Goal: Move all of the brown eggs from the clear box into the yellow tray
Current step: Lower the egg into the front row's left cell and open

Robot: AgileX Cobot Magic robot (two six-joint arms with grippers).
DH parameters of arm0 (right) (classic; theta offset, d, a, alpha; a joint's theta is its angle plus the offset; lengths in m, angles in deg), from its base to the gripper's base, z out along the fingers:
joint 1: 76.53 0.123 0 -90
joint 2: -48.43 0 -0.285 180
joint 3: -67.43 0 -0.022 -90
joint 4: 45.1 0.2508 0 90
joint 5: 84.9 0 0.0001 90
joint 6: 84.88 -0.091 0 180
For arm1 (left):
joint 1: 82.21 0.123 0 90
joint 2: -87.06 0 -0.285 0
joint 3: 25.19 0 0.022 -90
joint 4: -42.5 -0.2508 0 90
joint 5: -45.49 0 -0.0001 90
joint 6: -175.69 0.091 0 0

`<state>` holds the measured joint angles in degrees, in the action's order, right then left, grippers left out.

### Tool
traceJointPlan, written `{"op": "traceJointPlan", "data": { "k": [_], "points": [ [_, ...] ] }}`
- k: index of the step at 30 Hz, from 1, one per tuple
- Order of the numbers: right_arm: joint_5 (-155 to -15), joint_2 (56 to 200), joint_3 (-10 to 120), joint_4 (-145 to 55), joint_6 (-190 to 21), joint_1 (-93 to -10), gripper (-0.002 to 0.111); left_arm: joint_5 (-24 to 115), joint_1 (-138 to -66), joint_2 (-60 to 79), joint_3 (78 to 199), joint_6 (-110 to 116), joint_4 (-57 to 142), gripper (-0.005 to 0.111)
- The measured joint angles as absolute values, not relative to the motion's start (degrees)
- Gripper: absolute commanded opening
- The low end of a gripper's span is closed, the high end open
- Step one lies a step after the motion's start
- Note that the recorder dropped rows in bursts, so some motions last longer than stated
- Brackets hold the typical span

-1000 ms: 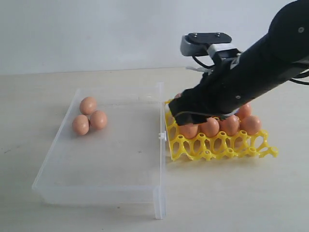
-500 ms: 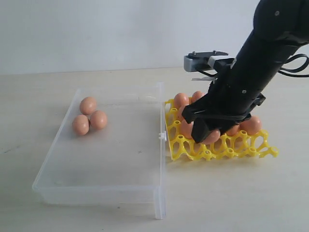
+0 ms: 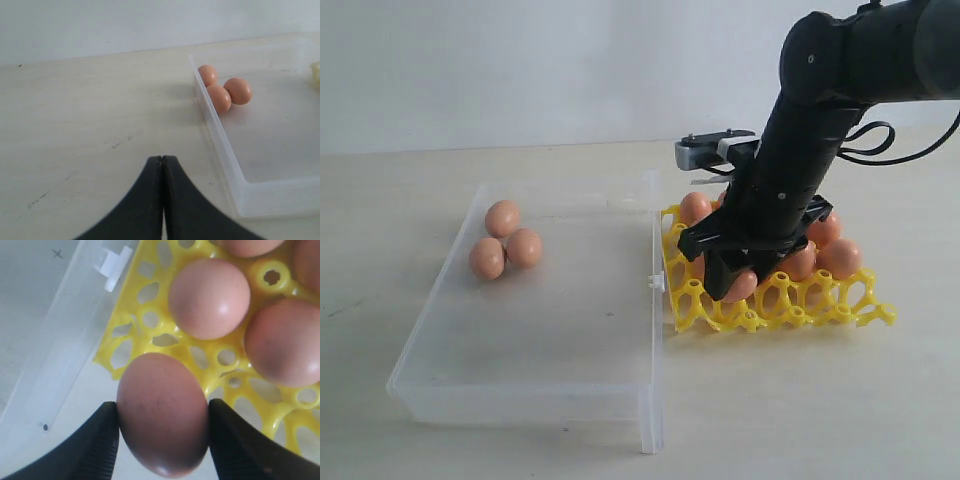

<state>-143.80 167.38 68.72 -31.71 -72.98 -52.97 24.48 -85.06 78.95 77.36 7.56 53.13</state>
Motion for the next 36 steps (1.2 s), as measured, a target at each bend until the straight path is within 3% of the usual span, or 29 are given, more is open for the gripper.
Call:
{"op": "traceJointPlan", "data": {
  "k": [31,33,36],
  "points": [
    [-141.04,170.13,68.77,-31.8,-72.98,-52.97,0.001,24.48,-85.06,78.95,77.36,7.56,53.13,0.0],
    [-140.93,170.13,68.77,-31.8,-72.98,-52.97,0.012,24.48,-85.06,78.95,77.36,7.56,53.13,0.0],
    [-140.58,170.13,68.77,-31.8,-72.98,-52.97,0.046,24.48,-85.06,78.95,77.36,7.56,53.13,0.0]
  ]
}}
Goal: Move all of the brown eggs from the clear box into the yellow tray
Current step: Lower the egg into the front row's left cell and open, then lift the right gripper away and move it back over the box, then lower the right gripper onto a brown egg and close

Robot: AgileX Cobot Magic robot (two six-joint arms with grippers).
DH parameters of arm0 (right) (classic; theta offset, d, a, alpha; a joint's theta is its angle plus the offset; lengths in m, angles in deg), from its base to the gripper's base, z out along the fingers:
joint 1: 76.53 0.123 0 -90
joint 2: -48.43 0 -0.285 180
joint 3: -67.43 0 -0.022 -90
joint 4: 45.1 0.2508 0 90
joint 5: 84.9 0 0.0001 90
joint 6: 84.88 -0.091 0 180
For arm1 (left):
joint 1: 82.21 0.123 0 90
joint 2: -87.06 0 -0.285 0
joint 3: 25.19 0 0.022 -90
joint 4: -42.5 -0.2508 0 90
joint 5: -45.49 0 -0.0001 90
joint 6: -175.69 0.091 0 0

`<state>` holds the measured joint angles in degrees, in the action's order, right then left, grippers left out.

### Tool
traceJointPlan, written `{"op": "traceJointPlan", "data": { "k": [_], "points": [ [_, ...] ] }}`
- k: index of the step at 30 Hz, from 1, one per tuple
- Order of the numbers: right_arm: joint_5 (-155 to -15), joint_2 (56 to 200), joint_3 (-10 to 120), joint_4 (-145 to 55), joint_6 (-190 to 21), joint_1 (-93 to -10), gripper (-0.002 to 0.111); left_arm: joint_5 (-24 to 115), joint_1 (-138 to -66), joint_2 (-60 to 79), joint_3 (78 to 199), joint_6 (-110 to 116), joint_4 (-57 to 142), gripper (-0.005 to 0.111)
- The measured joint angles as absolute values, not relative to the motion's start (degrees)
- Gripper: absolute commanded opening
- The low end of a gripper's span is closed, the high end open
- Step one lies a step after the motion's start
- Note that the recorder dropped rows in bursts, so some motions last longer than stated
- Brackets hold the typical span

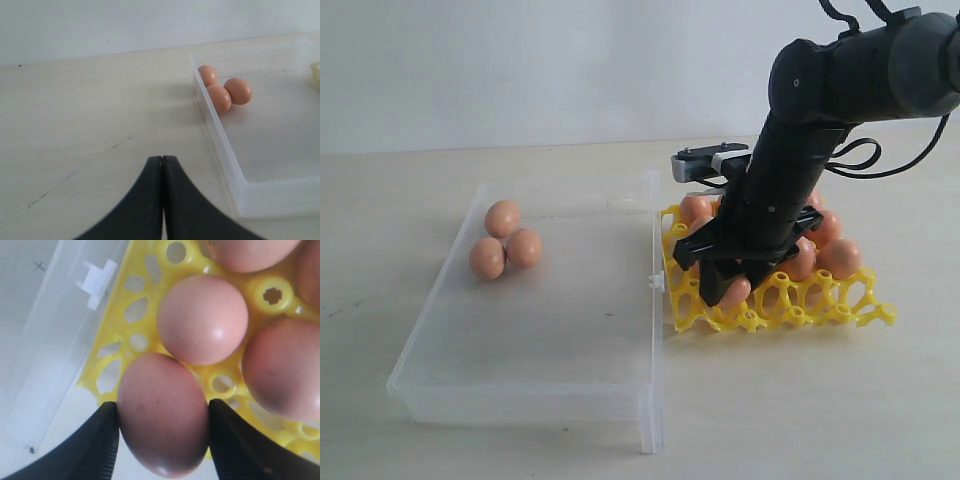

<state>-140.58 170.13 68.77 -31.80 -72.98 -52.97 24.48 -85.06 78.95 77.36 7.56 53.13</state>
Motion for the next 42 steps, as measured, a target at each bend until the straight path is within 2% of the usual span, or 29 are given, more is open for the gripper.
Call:
{"op": "traceJointPlan", "data": {
  "k": [2,25,30,35,38,42],
  "points": [
    [-140.48,170.13,68.77,-31.8,-72.98,-52.97,0.053,24.48,-85.06,78.95,77.36,7.56,53.13,0.0],
    [-139.93,166.51,72.66,-31.95,-73.36,-52.58,0.053,24.48,-85.06,78.95,77.36,7.56,53.13,0.0],
    [-134.55,162.82,73.52,-31.52,-74.28,-49.32,0.053,24.48,-85.06,78.95,77.36,7.56,53.13,0.0],
    [-123.16,162.2,73.52,-27.82,-74.52,-43.77,0.053,24.48,-85.06,78.95,77.36,7.56,53.13,0.0],
    [-116.89,164.07,74.64,-24.42,-74.52,-41.48,0.053,24.48,-85.06,78.95,77.36,7.56,53.13,0.0],
    [-117.0,170.35,81.93,-22.38,-74.65,-41.21,0.053,24.48,-85.06,78.95,77.36,7.56,53.13,0.0]
  ]
}}
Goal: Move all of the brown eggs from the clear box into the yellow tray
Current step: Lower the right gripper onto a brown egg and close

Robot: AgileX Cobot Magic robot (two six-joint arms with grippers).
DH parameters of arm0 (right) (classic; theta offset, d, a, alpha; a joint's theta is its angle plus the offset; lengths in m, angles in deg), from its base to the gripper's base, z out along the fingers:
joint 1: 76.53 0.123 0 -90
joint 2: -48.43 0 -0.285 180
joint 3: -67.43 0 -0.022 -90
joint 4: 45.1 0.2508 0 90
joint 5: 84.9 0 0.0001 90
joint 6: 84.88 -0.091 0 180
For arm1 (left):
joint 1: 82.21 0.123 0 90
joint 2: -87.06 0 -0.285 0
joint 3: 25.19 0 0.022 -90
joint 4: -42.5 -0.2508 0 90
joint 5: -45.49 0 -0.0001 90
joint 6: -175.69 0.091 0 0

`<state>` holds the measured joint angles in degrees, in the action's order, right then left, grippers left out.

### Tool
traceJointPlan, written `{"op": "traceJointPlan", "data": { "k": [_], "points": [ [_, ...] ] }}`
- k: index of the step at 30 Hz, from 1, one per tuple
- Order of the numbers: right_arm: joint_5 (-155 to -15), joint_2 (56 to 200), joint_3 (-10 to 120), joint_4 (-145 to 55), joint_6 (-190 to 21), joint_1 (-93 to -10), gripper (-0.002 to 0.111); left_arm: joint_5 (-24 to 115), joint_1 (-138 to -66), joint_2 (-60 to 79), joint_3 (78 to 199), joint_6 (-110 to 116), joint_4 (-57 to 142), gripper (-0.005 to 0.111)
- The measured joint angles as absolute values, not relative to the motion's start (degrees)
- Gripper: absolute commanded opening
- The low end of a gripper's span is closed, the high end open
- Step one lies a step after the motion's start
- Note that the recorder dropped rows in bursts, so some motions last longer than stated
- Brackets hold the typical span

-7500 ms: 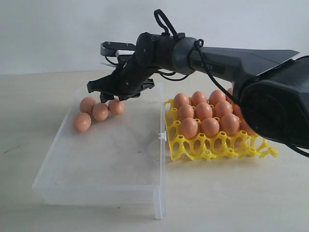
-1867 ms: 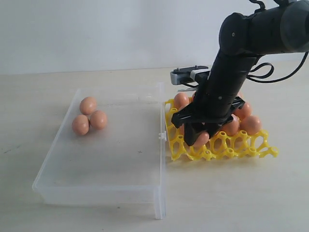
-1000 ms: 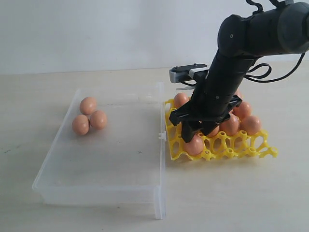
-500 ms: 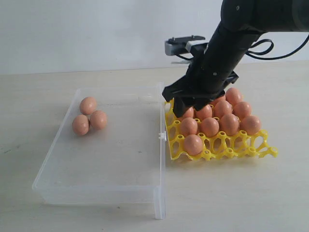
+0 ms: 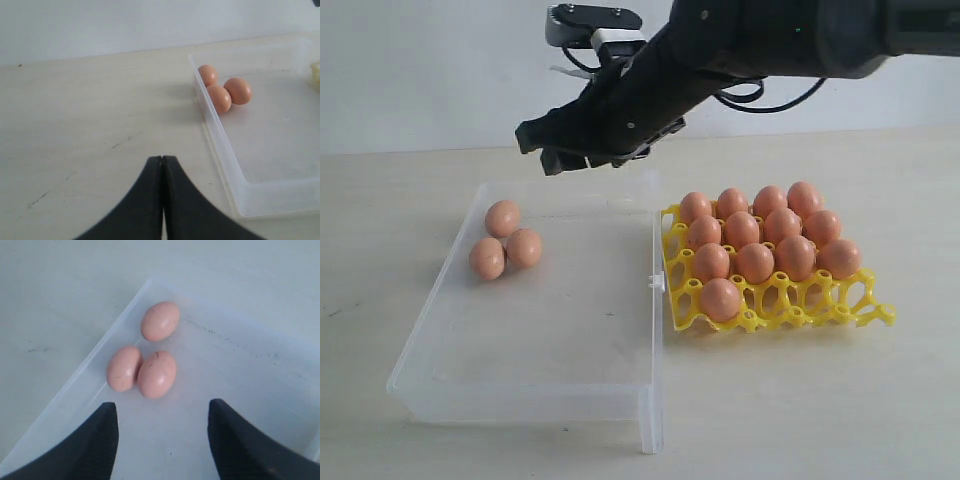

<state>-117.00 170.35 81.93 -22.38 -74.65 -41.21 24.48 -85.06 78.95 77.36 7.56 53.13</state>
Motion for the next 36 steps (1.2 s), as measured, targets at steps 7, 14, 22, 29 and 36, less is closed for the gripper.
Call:
{"op": "traceJointPlan", "data": {
  "k": [7,14,22,29,36],
  "points": [
    [-129.78,186.74,105.23,-21.68,-77.8,-41.21,0.051,24.48,-85.06,78.95,77.36,7.56,53.13,0.0],
    [-139.65,199.55,122.67,-21.54,-82.81,-41.21,0.051,24.48,-85.06,78.95,77.36,7.56,53.13,0.0],
    [-139.78,204.81,127.06,-21.54,-84.88,-41.21,0.06,24.48,-85.06,78.95,77.36,7.56,53.13,0.0],
    [-137.65,206.32,127.06,-21.43,-84.88,-41.21,0.06,24.48,-85.06,78.95,77.36,7.56,53.13,0.0],
    [-136.01,207.33,127.06,-21.3,-84.88,-41.21,0.059,24.48,-85.06,78.95,77.36,7.56,53.13,0.0]
  ]
}}
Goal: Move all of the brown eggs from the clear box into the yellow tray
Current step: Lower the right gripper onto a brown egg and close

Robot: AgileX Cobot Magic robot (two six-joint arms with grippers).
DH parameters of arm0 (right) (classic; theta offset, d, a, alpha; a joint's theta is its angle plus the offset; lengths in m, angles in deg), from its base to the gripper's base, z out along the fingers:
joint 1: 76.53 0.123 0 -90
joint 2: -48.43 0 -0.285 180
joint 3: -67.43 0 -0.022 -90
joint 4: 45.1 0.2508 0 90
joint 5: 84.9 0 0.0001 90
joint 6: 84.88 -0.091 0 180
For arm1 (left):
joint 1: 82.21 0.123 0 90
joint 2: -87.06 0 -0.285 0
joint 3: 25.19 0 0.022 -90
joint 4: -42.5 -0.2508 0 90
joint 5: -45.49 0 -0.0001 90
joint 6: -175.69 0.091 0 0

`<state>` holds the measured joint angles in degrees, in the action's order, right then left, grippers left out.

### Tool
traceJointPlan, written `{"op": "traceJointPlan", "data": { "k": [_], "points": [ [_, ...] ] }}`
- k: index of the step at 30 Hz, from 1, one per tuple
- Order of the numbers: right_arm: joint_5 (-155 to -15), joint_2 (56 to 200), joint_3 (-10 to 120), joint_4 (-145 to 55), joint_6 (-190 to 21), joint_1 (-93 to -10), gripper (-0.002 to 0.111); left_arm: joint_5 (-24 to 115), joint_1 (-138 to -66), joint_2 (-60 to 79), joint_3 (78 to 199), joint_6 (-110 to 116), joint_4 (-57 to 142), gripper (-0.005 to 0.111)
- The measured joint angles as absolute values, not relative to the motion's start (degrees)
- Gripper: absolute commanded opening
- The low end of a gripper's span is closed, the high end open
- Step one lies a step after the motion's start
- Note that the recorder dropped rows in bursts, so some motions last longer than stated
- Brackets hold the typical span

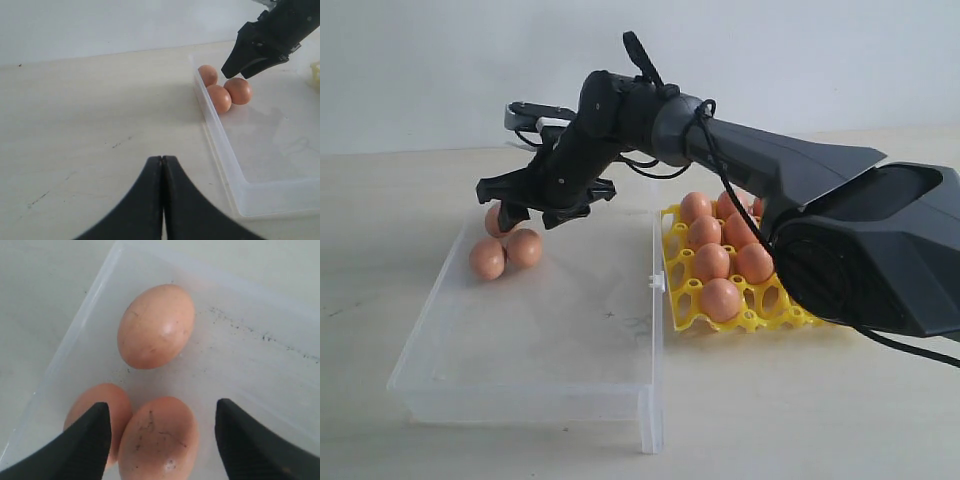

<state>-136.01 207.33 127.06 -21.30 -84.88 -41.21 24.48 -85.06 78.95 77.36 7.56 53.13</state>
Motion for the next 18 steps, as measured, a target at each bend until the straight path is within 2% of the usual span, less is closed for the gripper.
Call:
{"op": "traceJointPlan", "data": {
  "k": [13,16,18],
  "points": [
    [-134.56,210.08,127.2,-19.35,-84.88,-41.21,0.058,24.48,-85.06,78.95,77.36,7.56,53.13,0.0],
    [-134.56,210.46,127.42,-19.06,-84.88,-41.21,0.044,24.48,-85.06,78.95,77.36,7.56,53.13,0.0],
    [-134.56,210.59,127.42,-18.69,-84.88,-41.21,0.026,24.48,-85.06,78.95,77.36,7.56,53.13,0.0]
  ]
}}
